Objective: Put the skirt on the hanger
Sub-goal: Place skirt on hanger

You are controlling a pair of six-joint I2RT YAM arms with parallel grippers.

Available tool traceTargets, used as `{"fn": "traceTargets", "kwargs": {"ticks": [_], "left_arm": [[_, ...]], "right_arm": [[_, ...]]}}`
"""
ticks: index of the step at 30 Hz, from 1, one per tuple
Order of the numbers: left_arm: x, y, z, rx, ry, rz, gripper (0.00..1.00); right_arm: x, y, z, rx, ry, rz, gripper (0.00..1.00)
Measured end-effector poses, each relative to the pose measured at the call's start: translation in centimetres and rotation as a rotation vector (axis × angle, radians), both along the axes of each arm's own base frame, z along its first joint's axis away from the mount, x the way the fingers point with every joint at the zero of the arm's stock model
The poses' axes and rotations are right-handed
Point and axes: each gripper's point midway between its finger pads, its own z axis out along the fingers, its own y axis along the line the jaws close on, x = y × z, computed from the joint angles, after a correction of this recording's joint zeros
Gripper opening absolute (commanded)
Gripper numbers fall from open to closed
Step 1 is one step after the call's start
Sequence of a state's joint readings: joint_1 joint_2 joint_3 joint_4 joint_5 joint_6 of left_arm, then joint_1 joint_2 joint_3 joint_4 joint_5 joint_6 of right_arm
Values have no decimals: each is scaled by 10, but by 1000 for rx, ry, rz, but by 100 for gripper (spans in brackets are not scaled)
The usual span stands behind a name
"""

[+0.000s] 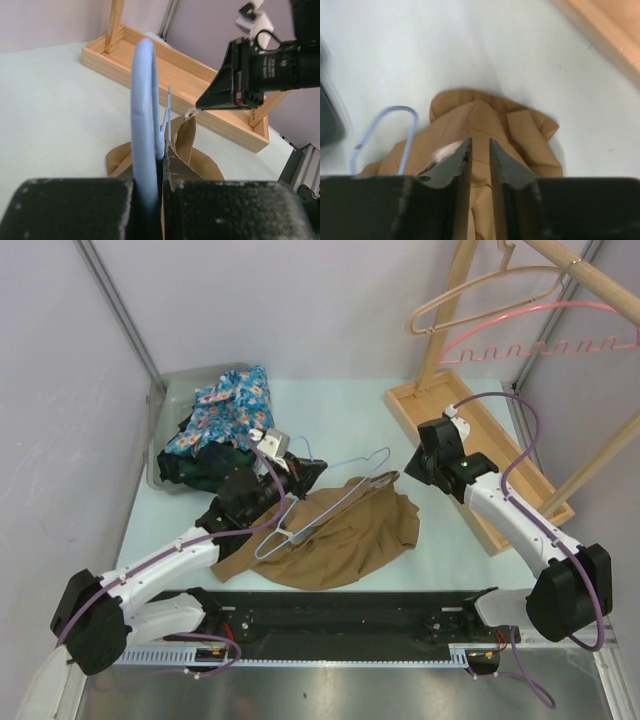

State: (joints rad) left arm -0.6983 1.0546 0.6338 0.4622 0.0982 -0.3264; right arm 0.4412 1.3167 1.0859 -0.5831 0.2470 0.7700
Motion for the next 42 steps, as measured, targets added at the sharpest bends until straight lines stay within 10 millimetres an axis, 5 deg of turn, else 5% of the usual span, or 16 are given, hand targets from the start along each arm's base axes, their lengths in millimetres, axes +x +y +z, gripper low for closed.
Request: {"fn": "traceTargets", "kwargs": {"ticks": [6,11,20,24,42], "left_arm": [[10,-7,-18,29,48,38,0],[21,-9,-7,19,37,74,0],[30,-4,2,18,35,133,0],[32,-3,-1,29,45,148,0],[35,0,-13,59,75,171,0]], "right_arm": [[17,2,21,14,-106,21,40],[16,10,24,-46,-139,121,40],[-13,68,36,-168,-206,451,38],[-9,83,37,-207,-206,496,38],[-9,73,2,-489,-71,511,32]]}}
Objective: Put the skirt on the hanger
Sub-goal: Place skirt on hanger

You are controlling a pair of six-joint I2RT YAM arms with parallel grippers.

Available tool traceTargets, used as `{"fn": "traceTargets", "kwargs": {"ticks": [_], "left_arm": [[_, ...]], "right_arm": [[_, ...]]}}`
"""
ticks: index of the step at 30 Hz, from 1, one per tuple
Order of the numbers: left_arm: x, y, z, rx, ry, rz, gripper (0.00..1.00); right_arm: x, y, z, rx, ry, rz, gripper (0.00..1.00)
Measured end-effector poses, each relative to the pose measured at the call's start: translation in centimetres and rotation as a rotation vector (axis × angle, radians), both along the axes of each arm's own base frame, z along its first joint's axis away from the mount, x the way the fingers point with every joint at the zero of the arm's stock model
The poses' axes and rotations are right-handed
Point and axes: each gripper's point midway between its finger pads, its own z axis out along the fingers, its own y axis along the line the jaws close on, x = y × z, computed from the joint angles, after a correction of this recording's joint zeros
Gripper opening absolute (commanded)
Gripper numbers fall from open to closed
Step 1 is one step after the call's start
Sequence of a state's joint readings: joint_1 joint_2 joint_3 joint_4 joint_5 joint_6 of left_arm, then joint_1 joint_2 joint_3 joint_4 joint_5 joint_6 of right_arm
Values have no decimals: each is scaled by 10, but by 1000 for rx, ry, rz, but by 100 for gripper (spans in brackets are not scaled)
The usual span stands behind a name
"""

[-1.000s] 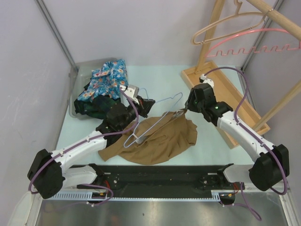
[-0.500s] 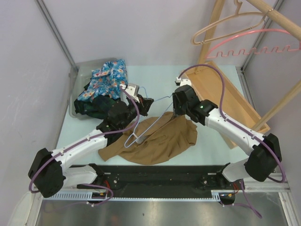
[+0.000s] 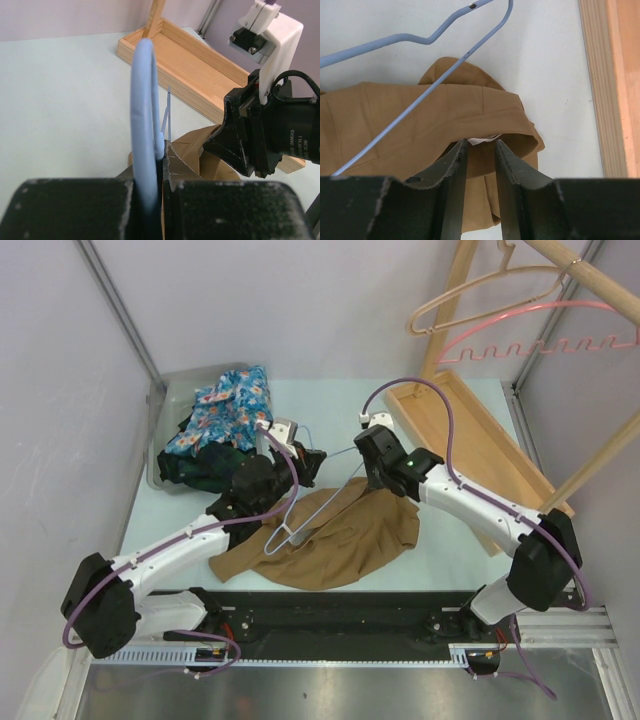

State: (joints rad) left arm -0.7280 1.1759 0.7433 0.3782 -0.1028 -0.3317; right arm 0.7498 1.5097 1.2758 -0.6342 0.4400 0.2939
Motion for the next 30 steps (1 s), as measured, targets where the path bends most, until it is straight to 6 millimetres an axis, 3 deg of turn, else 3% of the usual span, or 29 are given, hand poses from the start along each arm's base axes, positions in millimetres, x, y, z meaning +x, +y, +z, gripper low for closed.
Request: {"fn": "traceTargets", "kwargs": {"ticks": [9,12,16,25,30], "left_arm": [[0,-1,-2,6,7,-1,0],[0,-1,-2,6,7,-1,0],[0,0,-3,9,10,-1,0],[0,0,-5,16,19,-1,0],[-1,0,-6,18,21,-3,0]], "right_arm": [[1,3,-8,-14,14,2,24],[4,4,-9,-13,9,-8,17],[7,5,-13,-9,6,-25,0],[12,0,-13,-3,-11,-83,0],[13,-9,5,39,-39,-114,0]]}}
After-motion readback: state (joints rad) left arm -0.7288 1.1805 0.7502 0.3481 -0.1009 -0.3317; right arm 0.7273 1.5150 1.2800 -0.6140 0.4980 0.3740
